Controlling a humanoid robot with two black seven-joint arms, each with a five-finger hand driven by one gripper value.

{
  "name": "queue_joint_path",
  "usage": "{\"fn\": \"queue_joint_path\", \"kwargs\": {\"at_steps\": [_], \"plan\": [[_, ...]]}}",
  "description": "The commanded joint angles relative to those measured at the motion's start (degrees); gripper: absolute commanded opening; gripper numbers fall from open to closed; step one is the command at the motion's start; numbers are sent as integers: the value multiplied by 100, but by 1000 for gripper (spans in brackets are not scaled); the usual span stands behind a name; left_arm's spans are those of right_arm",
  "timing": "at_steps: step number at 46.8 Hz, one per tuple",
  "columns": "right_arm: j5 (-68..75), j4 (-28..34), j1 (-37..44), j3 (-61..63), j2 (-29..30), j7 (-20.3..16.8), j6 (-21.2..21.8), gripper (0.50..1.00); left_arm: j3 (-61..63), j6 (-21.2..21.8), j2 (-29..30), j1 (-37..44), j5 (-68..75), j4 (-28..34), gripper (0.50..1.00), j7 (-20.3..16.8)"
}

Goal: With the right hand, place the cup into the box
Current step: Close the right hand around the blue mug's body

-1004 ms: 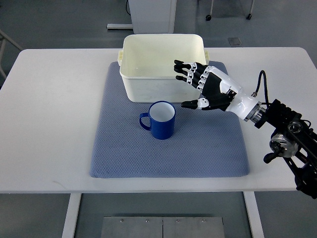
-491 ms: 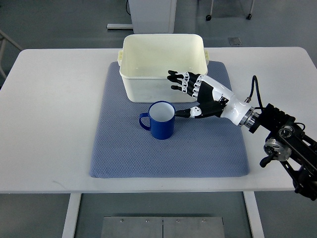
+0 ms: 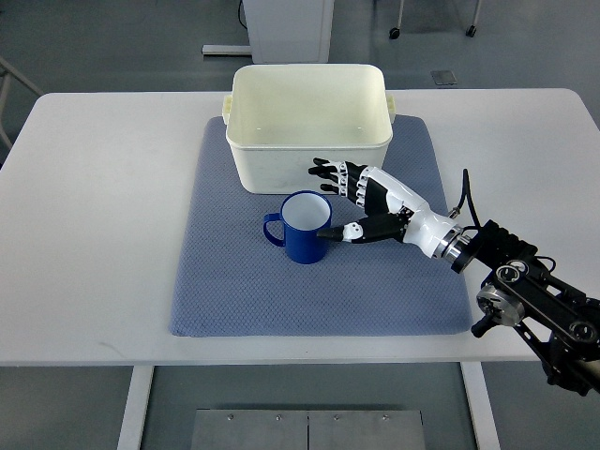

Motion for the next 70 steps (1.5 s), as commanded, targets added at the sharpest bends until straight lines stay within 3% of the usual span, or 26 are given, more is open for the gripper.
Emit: {"fn": "queue_joint_path", "kwargs": {"at_steps": [1,18,38,62,66,70], "plan": [[3,-25,0,-25,36,-8,-17,972,-8,0,0,0,0,0,1000,0],[47,-184,26,-280,264,-87,-518,972,1,0,0,0,0,0,1000,0],[64,-386,26,-333,590,-439,-1072,968,-8,0,0,0,0,0,1000,0],[64,-544,53,-482,643,-562,-1090,947,-8,0,0,0,0,0,1000,0],[64,-544,53,-517,643,-553,-1090,929,1,0,0,0,0,0,1000,0],[64,-544,53,-526,634,-553,-1090,878,1,0,0,0,0,0,1000,0]]}}
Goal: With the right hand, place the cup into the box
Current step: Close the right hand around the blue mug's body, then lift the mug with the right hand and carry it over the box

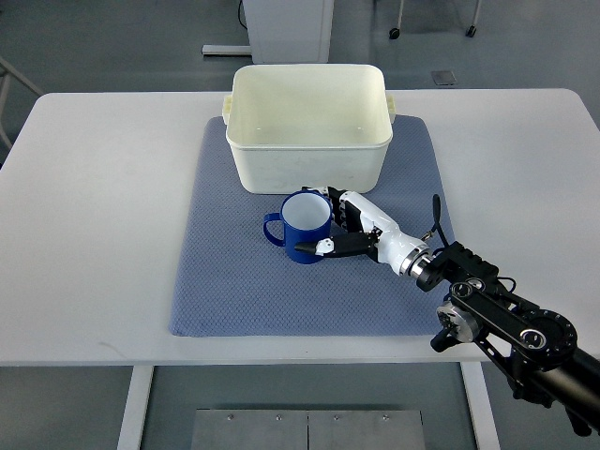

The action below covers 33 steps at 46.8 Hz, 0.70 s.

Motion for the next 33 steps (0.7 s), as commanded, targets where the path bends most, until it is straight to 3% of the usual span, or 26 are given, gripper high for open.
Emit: {"fn": "queue_joint_path", "kwargs": {"at_steps": [1,4,6,8,26,33], "plan": [[0,0,0,-2,-6,0,0,864,-6,0,0,-4,0,0,1000,0],[0,0,0,-11,-6,8,9,791,3,0,0,-4,0,0,1000,0],[0,0,0,-29,-6,17,9,672,-6,0,0,-4,0,0,1000,0],[8,0,0,-72,-14,35,9,500,3,0,0,-4,0,-9,1000,0],[79,88,70,-46,-120,263,9,500,3,0,0,-4,0,-9,1000,0],[140,474,43,-29,-445,386,9,500,-6,0,0,-4,0,-9,1000,0]]}}
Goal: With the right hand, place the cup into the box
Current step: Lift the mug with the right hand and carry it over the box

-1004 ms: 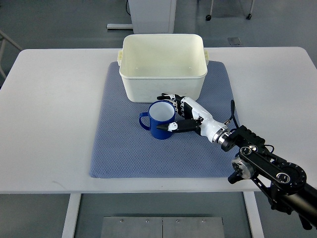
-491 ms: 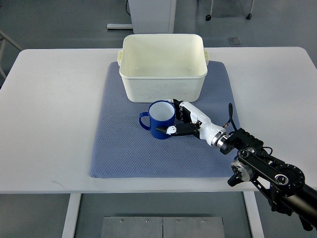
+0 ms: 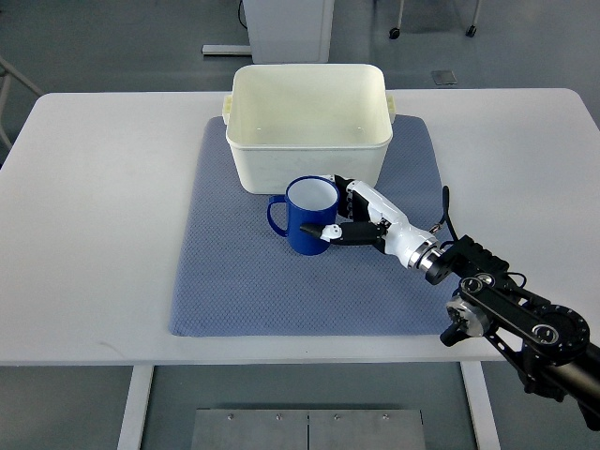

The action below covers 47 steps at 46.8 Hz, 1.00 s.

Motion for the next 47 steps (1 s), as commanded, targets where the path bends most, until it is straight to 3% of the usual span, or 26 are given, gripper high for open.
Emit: {"fn": "queue_joint_path", "kwargs": {"at_steps": [1,21,33,47], "plan": [[7,259,-21,-1,-127,28,3,500,-6,0,0,0,0,1,1000,1],[217,1244,101,385,-1111,-104,118,500,-6,0,0,0,0,-7,1000,1],[270,1253,567,1114,-971,-851,364,500,2,0,0,0,0,1,1000,1],[253,814,1112,1132,-611,-1106,110,500,2,0,0,0,0,-7,1000,1]]}}
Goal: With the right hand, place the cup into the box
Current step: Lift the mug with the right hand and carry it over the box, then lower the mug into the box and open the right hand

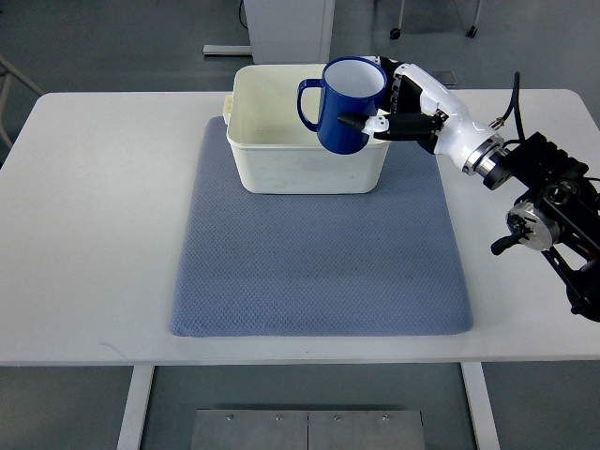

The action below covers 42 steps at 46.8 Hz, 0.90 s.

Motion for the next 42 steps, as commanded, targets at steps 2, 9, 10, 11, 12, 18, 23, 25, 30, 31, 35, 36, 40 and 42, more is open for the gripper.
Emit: {"fn": "queue_joint_path", "kwargs": {"at_steps": [2,9,10,11,12,18,23,25,30,31,35,36,40,42], "plan": [[-12,-335,241,-37,233,-34,-264,500,-2,0,0,0,0,3,1000,0],[-21,-889,601,-81,540,-131,-607,500,-2,0,0,0,0,3,1000,0],[-21,-959,646,-73,602,-166,-660,500,-2,0,0,0,0,3,1000,0],[-12,-1012,681,-73,654,-201,-695,500,-2,0,0,0,0,3,1000,0],[-12,-1065,707,-81,698,-236,-739,500,6,0,0,0,0,3,1000,0],[-38,-1285,822,-108,857,-281,-897,500,-2,0,0,0,0,3,1000,0],[-38,-1549,945,-248,1006,-316,-1073,500,6,0,0,0,0,3,1000,0],[-38,-1654,980,-292,1059,-377,-1187,500,6,0,0,0,0,-5,1000,0],[-38,-1935,1041,-354,1244,-421,-1337,500,6,0,0,0,0,3,1000,0],[-38,-1988,1050,-371,1253,-421,-1346,500,6,0,0,0,0,3,1000,0],[-38,-2155,1059,-406,1296,-412,-1355,500,-2,0,0,0,0,3,1000,0],[-38,-2190,1059,-415,1314,-412,-1355,500,6,0,0,0,0,3,1000,0],[-38,-2305,1059,-424,1340,-386,-1355,500,-2,0,0,0,0,3,1000,0],[-38,-2305,1059,-424,1340,-377,-1355,500,6,0,0,0,0,3,1000,0]]}}
